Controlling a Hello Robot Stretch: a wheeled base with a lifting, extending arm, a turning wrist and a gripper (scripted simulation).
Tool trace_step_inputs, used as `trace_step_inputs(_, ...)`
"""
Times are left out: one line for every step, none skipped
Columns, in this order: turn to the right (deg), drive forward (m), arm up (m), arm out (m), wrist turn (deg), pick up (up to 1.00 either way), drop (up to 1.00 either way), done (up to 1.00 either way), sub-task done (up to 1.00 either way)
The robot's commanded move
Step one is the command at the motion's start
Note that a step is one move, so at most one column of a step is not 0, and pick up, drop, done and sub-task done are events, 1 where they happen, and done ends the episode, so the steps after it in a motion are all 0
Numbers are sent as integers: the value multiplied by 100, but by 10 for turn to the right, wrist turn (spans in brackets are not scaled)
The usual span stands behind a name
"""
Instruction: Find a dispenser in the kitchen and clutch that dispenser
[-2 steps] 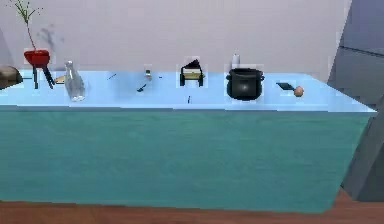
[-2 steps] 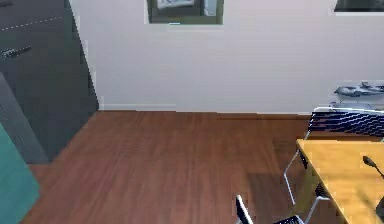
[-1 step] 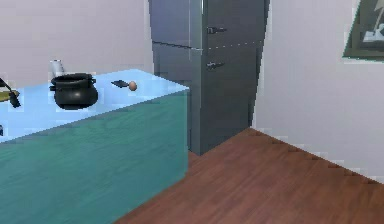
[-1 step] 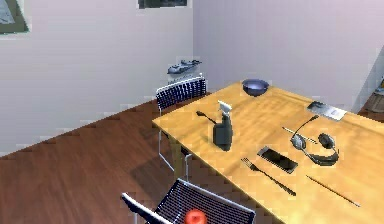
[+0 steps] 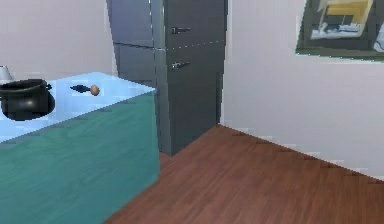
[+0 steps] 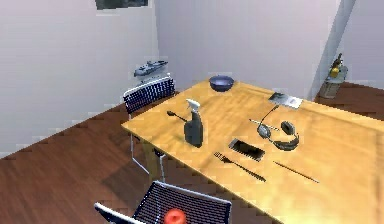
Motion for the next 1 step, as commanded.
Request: trace_step_inputs(0,0,50,0,0,0,0,0,0)
